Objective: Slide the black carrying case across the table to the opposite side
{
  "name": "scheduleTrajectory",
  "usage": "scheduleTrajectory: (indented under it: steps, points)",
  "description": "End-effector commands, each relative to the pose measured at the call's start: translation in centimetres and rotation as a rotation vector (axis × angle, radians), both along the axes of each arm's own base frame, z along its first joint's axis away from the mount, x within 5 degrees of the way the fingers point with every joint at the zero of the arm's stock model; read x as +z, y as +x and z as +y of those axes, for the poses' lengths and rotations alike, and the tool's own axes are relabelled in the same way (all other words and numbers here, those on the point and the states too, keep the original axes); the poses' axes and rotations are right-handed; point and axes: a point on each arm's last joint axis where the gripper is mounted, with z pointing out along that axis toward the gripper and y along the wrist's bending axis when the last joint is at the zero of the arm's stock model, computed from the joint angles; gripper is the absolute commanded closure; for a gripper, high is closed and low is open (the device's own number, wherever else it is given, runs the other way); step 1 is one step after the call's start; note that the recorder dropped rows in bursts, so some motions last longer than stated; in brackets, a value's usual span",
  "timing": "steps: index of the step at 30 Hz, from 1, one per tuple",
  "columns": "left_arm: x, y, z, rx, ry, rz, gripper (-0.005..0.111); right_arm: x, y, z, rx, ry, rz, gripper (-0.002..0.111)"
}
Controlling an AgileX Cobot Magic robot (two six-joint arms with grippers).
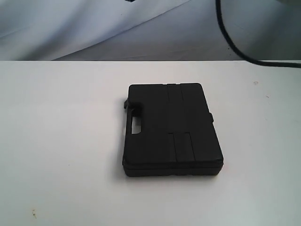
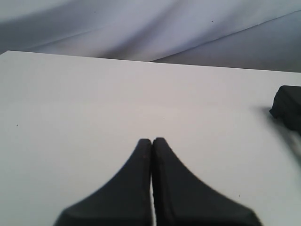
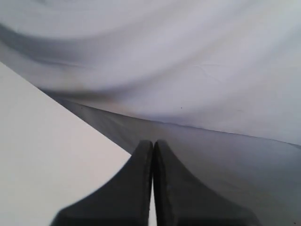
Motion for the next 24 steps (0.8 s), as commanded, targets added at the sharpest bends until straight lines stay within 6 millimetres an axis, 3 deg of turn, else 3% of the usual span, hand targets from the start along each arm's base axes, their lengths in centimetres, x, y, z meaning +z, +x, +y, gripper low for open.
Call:
scheduleTrajectory:
  steps: [1,5,9,16,24]
  points:
    - [-0.1,0.0,0.0,0.003,-0.001,-0.004,0.107,1.7,0.4,-2.5,-0.062,-0.003,-0.067,0.108]
    - [-0.1,0.0,0.0,0.003,-0.001,-0.004,0.107,3.6,0.0,-4.6,-0.065,0.008,-0.16,0.108]
    - [-0.1,0.0,0.0,0.003,-0.001,-0.004,0.107,4.1,-0.9,-5.4,0.035,0.085,-0.187,0.108]
    - [-0.1,0.0,0.0,0.003,-0.001,-0.004,0.107,2.2,-0.2,-6.3,0.025,0.077,-0.136,0.108]
    - [-0.1,0.0,0.0,0.003,-0.001,-0.004,0.107,-0.9,0.6,-7.9,0.046,-0.065,-0.184,0.108]
